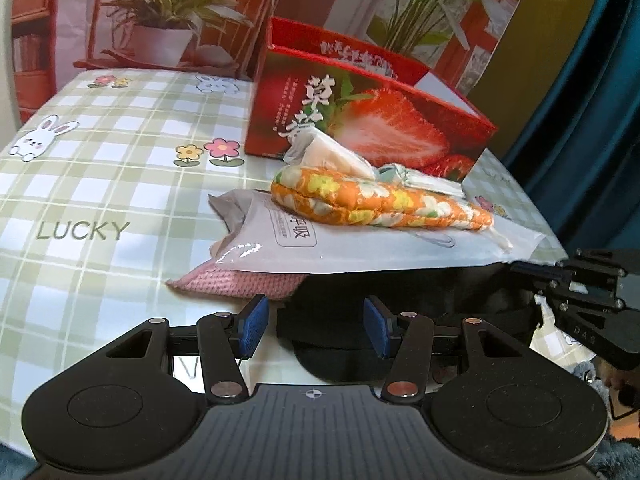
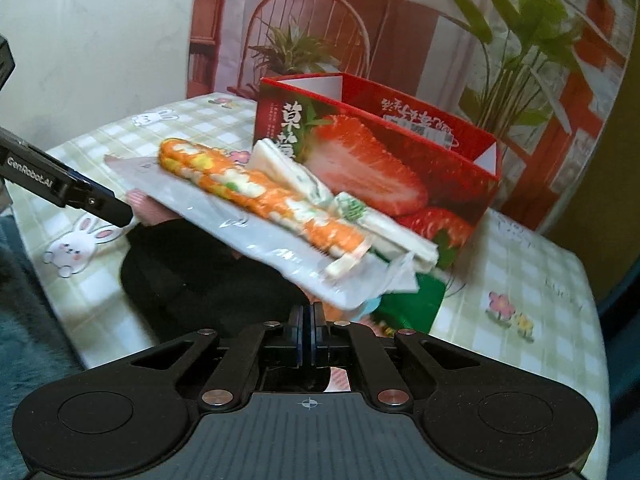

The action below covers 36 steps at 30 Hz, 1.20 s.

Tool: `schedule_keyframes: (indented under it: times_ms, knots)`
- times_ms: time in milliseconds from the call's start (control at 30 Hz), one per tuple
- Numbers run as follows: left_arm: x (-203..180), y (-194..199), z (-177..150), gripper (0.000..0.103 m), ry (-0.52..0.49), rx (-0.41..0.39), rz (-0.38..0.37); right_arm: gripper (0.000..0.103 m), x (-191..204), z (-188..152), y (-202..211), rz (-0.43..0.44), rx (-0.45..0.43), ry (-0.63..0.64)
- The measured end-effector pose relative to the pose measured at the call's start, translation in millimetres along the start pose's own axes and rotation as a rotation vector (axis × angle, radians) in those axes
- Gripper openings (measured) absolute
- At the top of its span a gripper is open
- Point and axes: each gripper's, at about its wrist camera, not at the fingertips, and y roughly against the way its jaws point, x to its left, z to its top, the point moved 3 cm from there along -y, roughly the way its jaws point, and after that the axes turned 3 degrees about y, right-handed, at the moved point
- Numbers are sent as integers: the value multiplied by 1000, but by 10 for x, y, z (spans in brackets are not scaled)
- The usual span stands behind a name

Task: Organize soft objects
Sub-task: 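Close both grippers on the black fabric pouch in the pile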

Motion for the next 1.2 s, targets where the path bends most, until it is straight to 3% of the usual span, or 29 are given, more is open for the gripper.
schedule_keyframes:
  times_ms: [333,500,633,700,767,1000,1167,1200]
  knots:
    - [-77,-448,-38,55,-57,85,17,3,-25,75,-244,-49,-23,68]
    - [-155,-511,-92,55,-112,61,70,7,-30,-15,-221,-69,-61,26]
    - [-208,-536,-116,55,-134,46,95,17,-72,-105,-122,-73,-90,-48]
    - [-235,-550,-110,55,-136,43,102,30,-108,-145,-49,-79,-97,-83]
    - [-237,-556,-106,55,-130,41,103,35,-139,-178,42,-92,-110,-112]
    - [-177,-503,-128,55,-106,34,93,42,-216,-313,155,1,-79,-281]
    - [-129,-478,-139,55,-93,27,83,42,-247,-368,116,51,-58,-370]
    - [-120,-473,-139,55,-89,25,80,37,-255,-368,108,67,-63,-383]
